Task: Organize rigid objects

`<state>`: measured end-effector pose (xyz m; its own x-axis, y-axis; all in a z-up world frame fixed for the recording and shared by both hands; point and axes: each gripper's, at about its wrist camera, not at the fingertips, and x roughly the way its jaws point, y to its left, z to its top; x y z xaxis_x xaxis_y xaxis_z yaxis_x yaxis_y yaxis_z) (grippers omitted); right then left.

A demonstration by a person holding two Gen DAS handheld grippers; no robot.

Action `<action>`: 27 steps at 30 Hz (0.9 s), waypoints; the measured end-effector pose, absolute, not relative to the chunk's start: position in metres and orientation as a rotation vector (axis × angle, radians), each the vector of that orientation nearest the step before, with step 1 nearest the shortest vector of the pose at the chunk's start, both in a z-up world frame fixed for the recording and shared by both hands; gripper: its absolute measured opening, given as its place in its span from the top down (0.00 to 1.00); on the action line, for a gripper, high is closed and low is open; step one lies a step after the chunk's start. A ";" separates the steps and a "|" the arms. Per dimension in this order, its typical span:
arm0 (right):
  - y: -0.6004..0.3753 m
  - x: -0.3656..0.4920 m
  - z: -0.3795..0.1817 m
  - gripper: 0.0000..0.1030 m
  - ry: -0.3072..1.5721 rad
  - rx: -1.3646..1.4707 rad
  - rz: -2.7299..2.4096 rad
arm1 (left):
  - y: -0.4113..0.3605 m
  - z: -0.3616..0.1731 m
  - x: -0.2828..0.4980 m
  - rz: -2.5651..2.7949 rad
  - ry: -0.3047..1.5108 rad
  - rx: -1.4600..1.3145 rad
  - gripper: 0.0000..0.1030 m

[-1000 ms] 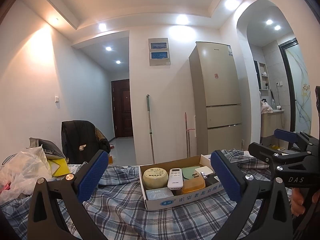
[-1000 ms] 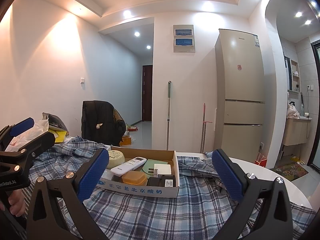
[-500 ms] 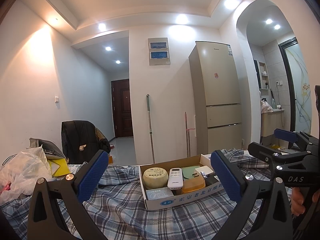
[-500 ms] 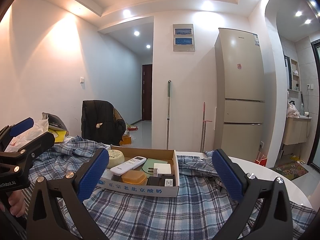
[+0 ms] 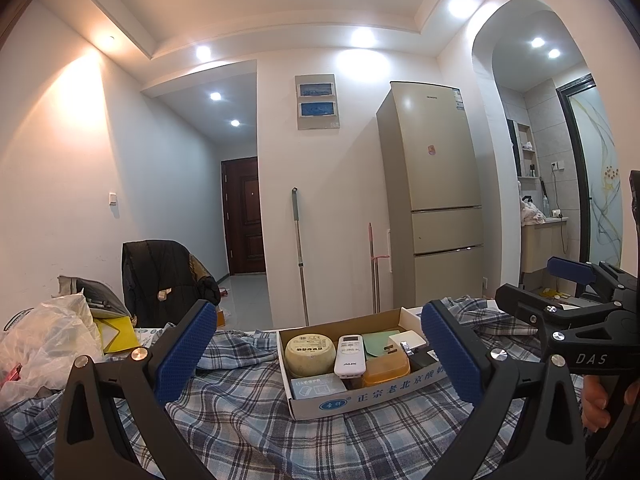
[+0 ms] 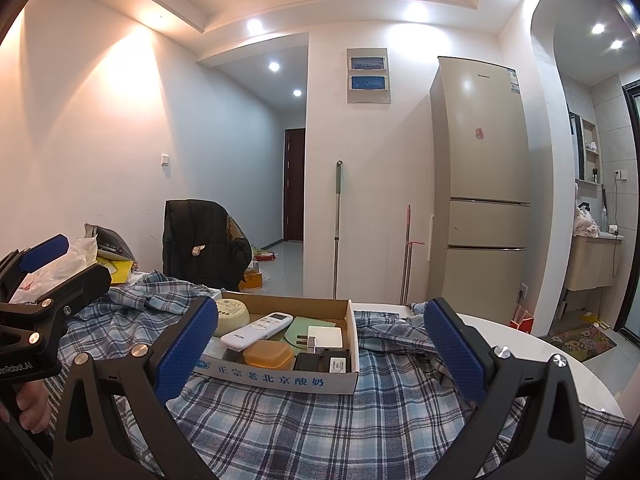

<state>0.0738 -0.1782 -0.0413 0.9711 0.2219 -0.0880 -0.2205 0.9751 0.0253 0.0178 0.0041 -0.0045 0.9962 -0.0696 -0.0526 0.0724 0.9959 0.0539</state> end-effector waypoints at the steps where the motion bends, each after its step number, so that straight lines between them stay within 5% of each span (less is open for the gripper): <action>1: -0.178 0.074 -0.041 0.00 0.091 0.015 0.223 | 0.003 -0.004 0.017 -0.072 0.049 0.057 0.00; 27: -0.179 0.074 -0.041 0.00 0.092 0.014 0.224 | 0.002 -0.004 0.017 -0.072 0.049 0.061 0.00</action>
<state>0.0742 -0.1787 -0.0406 0.9708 0.2224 -0.0896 -0.2211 0.9749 0.0244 0.0173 0.0023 -0.0041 0.9962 -0.0706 -0.0510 0.0736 0.9955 0.0590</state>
